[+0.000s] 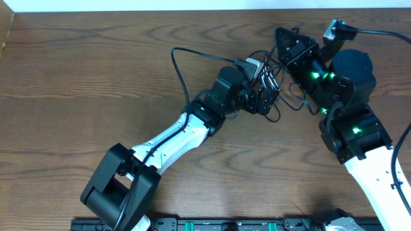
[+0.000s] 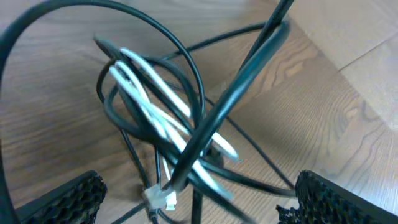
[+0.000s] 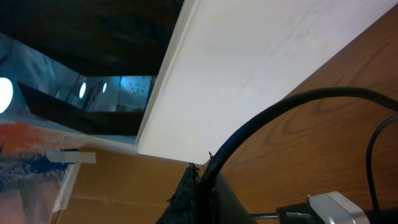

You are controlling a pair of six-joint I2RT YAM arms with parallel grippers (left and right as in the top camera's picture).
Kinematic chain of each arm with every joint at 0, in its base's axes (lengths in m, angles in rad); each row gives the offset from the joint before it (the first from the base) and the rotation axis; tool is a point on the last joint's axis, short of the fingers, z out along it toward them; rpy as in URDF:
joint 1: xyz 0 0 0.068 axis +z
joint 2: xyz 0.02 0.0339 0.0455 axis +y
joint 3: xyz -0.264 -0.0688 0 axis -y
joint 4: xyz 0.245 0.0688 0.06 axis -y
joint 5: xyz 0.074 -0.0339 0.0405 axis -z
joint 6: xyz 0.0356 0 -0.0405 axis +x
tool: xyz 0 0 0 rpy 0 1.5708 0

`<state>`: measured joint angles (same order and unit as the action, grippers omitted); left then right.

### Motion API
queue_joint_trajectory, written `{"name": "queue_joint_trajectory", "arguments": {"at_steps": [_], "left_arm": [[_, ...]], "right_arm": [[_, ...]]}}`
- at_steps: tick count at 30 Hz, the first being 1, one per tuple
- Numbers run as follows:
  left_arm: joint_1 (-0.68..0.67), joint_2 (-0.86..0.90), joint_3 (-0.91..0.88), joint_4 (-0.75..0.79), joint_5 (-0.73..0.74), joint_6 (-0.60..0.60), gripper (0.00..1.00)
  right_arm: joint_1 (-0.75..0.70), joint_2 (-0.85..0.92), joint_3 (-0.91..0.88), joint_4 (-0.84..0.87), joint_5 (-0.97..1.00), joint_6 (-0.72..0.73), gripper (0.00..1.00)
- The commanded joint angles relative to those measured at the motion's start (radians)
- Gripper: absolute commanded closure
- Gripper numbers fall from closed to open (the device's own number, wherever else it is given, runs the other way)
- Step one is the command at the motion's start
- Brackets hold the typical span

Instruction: Untangle cables

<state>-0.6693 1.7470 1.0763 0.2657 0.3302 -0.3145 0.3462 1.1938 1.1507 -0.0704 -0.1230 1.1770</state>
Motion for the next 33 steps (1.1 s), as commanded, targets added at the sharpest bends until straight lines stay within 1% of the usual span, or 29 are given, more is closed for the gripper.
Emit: {"name": "queue_joint_trajectory", "arguments": {"at_steps": [1,5,6,7,8,10,11,12,14,16,20,24,30,33], "left_arm": [[0.0,0.011,0.007,0.022,-0.011,-0.006,0.02],[-0.007,0.011,0.008,0.026,-0.011,-0.006,0.02],[-0.011,0.012,0.007,0.026,-0.011,-0.006,0.0],[-0.016,0.013,0.007,0.028,-0.011,-0.005,0.12],[-0.019,0.016,0.008,0.029,-0.011,-0.005,0.28],[-0.026,0.024,0.008,0.032,-0.011,-0.005,0.48],[-0.028,0.031,0.008,0.032,-0.011,-0.005,0.62],[-0.029,0.035,0.008,0.032,-0.011,-0.005,0.73],[-0.029,0.045,0.008,0.032,-0.011,-0.006,0.9],[-0.029,0.047,0.007,0.034,-0.011,-0.006,0.92],[-0.028,0.047,0.008,0.042,-0.011,-0.005,0.92],[-0.027,0.047,0.008,0.002,-0.011,0.003,0.92],[0.016,0.041,0.008,-0.151,-0.01,0.014,0.92],[0.07,0.016,0.008,-0.247,-0.002,0.067,0.92]], "right_arm": [[-0.004,0.0,0.014,0.0,-0.027,0.009,0.99],[-0.004,0.0,0.014,0.0,-0.035,0.016,0.99],[-0.004,0.0,0.014,0.0,-0.039,0.016,0.99],[-0.004,0.0,0.014,0.0,-0.04,0.016,0.99],[-0.004,0.0,0.014,0.0,-0.041,0.016,0.99],[-0.004,0.0,0.014,-0.001,-0.042,0.016,0.99],[-0.004,0.0,0.014,-0.001,-0.044,0.016,0.99],[-0.004,0.0,0.014,-0.001,-0.046,0.016,0.99],[-0.004,0.0,0.014,-0.001,-0.048,0.016,0.99],[-0.004,0.0,0.014,-0.001,-0.048,0.015,0.99],[-0.005,0.0,0.014,-0.022,-0.031,0.014,0.99],[-0.009,0.0,0.014,-0.04,0.031,-0.016,0.99],[-0.043,0.0,0.014,-0.077,0.158,-0.072,0.99],[-0.071,0.0,0.014,-0.14,0.228,-0.106,0.99]]}}
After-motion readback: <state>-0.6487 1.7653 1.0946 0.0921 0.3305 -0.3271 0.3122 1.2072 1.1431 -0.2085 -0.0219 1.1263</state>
